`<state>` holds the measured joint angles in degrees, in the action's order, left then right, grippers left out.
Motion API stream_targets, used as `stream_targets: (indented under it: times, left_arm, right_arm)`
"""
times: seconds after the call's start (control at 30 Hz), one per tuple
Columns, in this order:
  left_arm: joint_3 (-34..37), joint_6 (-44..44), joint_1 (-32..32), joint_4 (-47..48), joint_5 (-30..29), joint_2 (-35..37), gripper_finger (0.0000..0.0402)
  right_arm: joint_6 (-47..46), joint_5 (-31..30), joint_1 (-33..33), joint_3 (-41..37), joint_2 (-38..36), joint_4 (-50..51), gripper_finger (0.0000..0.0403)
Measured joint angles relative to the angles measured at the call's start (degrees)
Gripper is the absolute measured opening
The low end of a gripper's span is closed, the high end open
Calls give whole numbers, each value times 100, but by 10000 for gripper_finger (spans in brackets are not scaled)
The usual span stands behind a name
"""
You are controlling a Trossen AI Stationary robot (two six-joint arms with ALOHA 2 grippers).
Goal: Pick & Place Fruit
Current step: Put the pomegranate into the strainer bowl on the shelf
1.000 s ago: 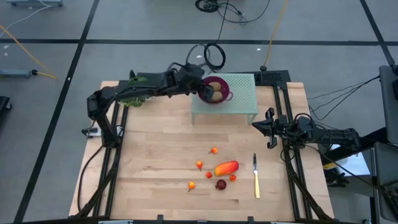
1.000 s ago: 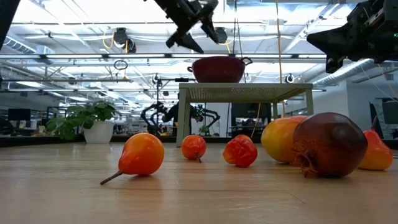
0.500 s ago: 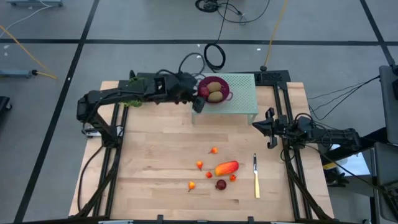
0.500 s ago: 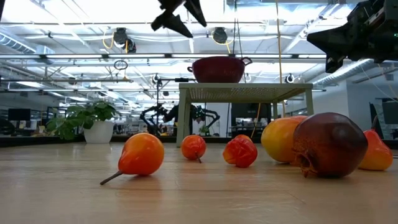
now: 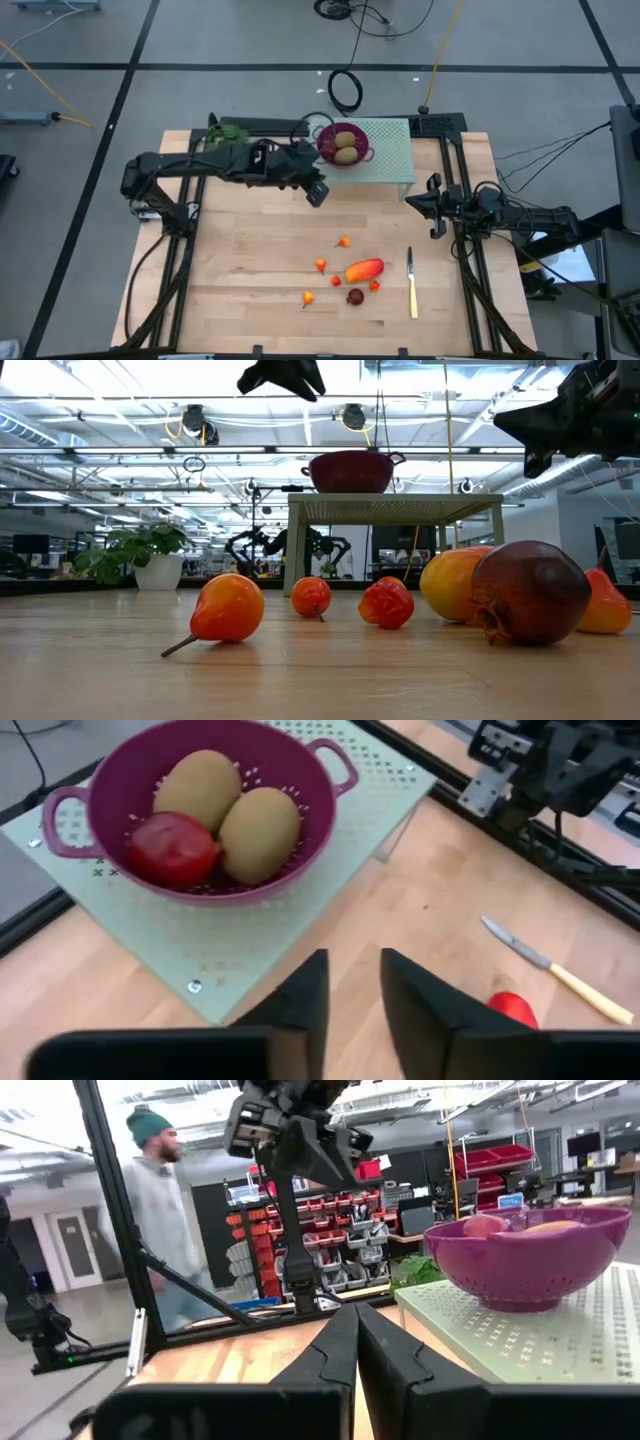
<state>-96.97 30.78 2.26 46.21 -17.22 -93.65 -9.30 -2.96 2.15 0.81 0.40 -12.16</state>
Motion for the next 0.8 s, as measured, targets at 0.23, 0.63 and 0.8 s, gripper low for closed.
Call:
stream_targets:
  times: [0.23, 0.63, 0.8]
  left_arm:
    - [0, 64, -225, -368, -240, 0, 10]
    - [12, -479, -450, -789, -244, 0, 6]
    - [608, -412, -472, -1328, -231, 4, 7]
  right_arm:
    - [-510, 0, 1, 0, 0, 0, 4]
    - [-507, 195, 0, 0, -1, -1, 4]
    - [-500, 745, 0, 36, 0, 4, 4]
